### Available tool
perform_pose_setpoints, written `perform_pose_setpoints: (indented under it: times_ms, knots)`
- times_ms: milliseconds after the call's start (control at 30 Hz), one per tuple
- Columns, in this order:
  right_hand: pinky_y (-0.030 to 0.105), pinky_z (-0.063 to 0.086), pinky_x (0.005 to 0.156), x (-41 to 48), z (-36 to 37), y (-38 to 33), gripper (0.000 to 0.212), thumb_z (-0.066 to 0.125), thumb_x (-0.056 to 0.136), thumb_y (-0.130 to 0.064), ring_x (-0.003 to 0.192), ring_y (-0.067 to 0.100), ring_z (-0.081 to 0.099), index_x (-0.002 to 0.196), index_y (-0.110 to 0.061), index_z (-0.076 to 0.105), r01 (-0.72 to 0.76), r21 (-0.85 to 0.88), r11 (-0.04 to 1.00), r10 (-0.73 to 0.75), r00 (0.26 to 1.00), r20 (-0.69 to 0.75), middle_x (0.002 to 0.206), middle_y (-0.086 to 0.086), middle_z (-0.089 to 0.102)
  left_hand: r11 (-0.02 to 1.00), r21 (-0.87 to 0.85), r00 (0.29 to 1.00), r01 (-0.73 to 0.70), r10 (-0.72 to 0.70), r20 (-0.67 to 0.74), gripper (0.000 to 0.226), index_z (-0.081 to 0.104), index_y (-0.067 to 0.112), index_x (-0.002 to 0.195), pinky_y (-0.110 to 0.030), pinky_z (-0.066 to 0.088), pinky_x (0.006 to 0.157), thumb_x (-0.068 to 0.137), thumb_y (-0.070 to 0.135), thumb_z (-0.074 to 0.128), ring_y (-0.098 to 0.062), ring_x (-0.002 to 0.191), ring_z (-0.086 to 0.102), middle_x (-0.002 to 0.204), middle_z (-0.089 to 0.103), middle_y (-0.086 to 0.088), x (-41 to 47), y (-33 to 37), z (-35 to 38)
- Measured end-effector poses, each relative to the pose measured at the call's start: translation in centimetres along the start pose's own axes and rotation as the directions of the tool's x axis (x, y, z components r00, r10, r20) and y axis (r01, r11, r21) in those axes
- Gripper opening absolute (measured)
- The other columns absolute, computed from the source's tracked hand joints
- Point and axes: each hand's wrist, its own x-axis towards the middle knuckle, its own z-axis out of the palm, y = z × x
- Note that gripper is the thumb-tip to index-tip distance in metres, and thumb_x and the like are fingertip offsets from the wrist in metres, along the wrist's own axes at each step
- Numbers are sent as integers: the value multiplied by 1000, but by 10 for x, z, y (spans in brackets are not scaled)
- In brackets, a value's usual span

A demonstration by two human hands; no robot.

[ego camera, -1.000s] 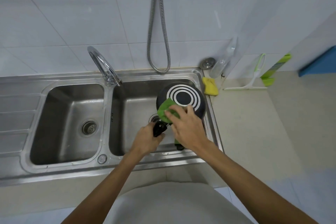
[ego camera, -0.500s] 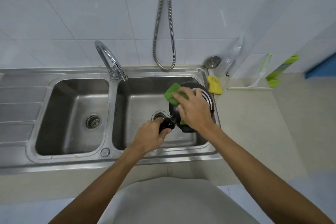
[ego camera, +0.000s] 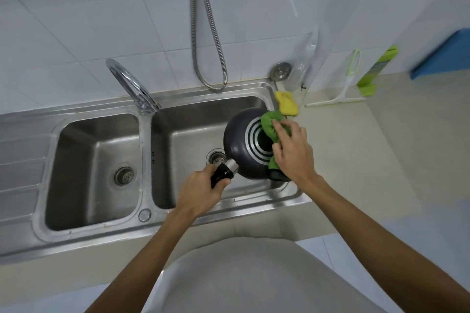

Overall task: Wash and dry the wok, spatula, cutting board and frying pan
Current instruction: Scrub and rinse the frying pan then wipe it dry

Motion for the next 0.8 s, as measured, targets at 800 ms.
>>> perform_pose_setpoints:
  times_ms: [800]
  knots:
    - [31,43,96,-99,3,90,42,72,90,-39,112,23,57,126,-16,70,-346,225,911,251,897,362,123,7,67,832,-455,940,316,-208,272,35,58,22,90,-29,39,43,85,55,68,-11,47,47,57,50,9,-45,-8,60]
